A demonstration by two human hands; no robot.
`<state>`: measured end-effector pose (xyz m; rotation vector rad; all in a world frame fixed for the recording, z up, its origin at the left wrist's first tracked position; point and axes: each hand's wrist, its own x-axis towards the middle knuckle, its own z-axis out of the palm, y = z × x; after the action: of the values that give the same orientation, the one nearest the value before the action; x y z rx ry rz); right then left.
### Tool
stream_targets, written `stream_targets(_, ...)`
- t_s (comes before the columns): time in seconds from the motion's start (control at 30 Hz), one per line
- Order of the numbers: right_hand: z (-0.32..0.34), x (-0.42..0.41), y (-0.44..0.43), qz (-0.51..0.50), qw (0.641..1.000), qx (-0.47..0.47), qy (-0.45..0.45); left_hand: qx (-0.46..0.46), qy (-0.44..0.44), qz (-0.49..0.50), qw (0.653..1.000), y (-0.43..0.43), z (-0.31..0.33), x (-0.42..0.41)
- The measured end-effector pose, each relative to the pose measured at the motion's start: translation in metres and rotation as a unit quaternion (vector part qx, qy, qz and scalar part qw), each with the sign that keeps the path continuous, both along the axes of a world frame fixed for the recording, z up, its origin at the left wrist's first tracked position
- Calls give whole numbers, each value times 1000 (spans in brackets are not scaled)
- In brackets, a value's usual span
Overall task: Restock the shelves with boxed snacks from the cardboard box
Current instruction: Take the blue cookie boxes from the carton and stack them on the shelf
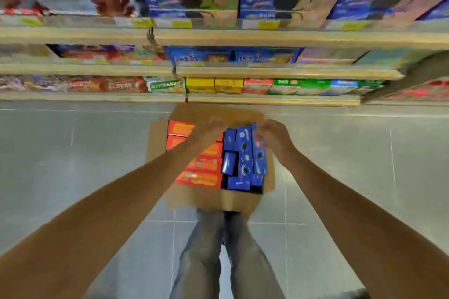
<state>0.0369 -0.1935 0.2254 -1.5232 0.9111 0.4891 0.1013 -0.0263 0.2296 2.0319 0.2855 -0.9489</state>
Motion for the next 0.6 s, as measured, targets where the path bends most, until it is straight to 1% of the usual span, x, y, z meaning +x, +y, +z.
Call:
stream_targets(0.1, -67, -20, 1, -26, 999, 10, 38, 33, 31, -42, 998, -9, -73, -23)
stream_targets(0.27, -162, -45, 7, -34, 995, 22, 86, 38, 96, -30, 994, -26, -164, -52)
stream_targets(0.37, -194, -55, 12, -55, 993, 15, 102, 21, 139, -22, 990, -36, -208, -60)
stream_targets(0.5, -233, -74, 20, -127, 989, -9, 72, 1, 207, 39, 978, -52, -252, -68)
stream_targets(0.53, -238, -78, 22, -127, 990, -31, 62, -2, 221, 58, 973, -55, -259, -71)
stream_targets(0.6, -241, -83, 27, -85, 992, -77, 56, -14, 244, 89, 965, -56, -270, -78)
